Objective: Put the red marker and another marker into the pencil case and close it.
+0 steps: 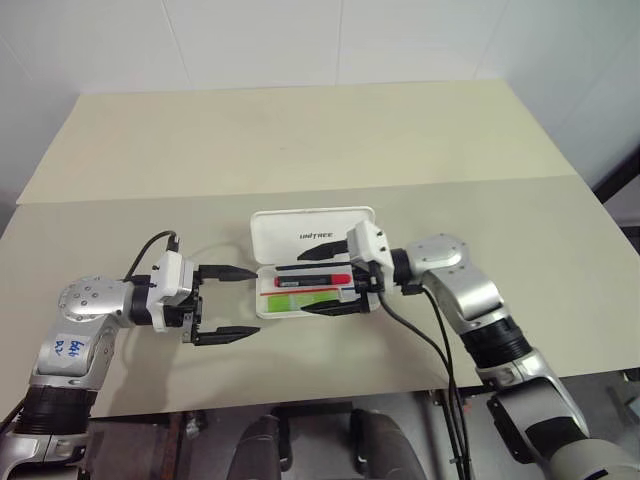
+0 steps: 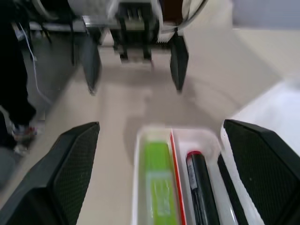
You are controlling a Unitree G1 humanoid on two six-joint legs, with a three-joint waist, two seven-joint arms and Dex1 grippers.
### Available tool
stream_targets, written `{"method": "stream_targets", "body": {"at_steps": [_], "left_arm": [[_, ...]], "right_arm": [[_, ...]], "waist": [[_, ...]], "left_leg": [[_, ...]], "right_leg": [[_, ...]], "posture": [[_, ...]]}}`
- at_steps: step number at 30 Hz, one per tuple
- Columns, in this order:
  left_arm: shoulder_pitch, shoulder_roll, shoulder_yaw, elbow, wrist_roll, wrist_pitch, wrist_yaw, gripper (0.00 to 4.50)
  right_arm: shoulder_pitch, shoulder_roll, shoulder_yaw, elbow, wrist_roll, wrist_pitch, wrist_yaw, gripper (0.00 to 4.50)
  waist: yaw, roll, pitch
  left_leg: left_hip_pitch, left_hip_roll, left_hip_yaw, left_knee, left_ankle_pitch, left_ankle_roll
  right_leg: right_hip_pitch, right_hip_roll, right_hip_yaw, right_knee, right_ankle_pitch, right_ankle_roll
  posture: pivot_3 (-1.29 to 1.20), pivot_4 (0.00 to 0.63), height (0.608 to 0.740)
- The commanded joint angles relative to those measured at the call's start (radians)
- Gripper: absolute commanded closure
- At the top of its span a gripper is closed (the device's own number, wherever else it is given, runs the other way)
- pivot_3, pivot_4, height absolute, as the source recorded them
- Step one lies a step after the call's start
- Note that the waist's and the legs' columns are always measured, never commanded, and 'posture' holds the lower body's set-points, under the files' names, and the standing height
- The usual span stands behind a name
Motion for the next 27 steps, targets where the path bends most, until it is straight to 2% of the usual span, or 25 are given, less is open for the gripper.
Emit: {"method": "stream_targets", "body": {"at_steps": [1, 5, 9, 14, 18, 25, 27], "left_arm": [[-0.006, -0.013, 0.010, -0.042, -0.026, 0.009, 0.015, 0.00], [-0.021, -0.045, 0.007, -0.071, -0.040, 0.023, 0.040, 0.00], [-0.034, -0.074, -0.003, -0.078, -0.036, 0.033, 0.060, 0.00], [-0.053, -0.106, -0.024, -0.098, -0.037, 0.047, 0.083, 0.00], [-0.056, -0.114, -0.030, -0.099, -0.036, 0.046, 0.084, 0.00], [-0.050, -0.127, -0.037, -0.095, -0.029, 0.040, 0.093, 0.00], [-0.050, -0.130, -0.038, -0.097, -0.030, 0.042, 0.095, 0.00]], "right_arm": [[0.069, -0.084, -0.105, -0.149, 0.094, 0.098, -0.022, 0.03], [0.137, -0.209, -0.214, -0.156, 0.111, 0.098, -0.025, 0.03], [0.160, -0.307, -0.327, 0.013, 0.066, -0.015, -0.025, 0.03], [0.145, -0.349, -0.363, 0.271, -0.035, -0.183, -0.078, 0.03], [0.141, -0.325, -0.361, 0.338, -0.088, -0.216, -0.187, 0.03], [0.223, -0.102, -0.380, 0.115, -0.163, -0.009, -0.667, 0.03], [0.233, -0.056, -0.385, 0.082, -0.181, 0.026, -0.753, 0.03]], "waist": [[0.007, 0.000, 0.000], [0.015, 0.000, 0.000], [0.016, 0.000, 0.000], [0.017, -0.001, 0.000], [0.011, 0.000, 0.000], [-0.004, 0.000, 0.000], [-0.004, 0.000, 0.000]], "left_leg": [[0.000, 0.000, 0.000, 0.000, 0.000, 0.000], [-0.001, 0.000, 0.001, 0.000, -0.001, 0.001], [0.000, 0.000, 0.003, 0.000, -0.001, 0.001], [0.000, 0.000, 0.005, 0.003, -0.001, 0.002], [0.000, 0.000, 0.005, 0.004, -0.001, 0.003], [0.000, 0.001, 0.003, 0.006, -0.001, 0.002], [0.000, 0.001, 0.004, 0.007, -0.001, 0.002]], "right_leg": [[0.000, 0.000, -0.001, -0.001, -0.001, -0.002], [0.001, -0.001, 0.001, -0.004, -0.003, -0.007], [0.002, 0.001, 0.002, -0.009, -0.001, -0.010], [0.004, 0.002, 0.002, -0.011, -0.001, -0.010], [0.003, 0.002, 0.003, -0.010, 0.001, -0.007], [0.004, 0.002, 0.003, -0.006, 0.002, -0.005], [0.003, 0.002, 0.003, -0.005, 0.002, -0.005]], "posture": [[0.00, 0.150, 0.740], [0.00, 0.150, 0.740], [0.00, 0.150, 0.740], [0.00, 0.150, 0.740], [0.00, 0.150, 0.740], [0.00, 0.150, 0.740], [0.00, 0.150, 0.740]]}}
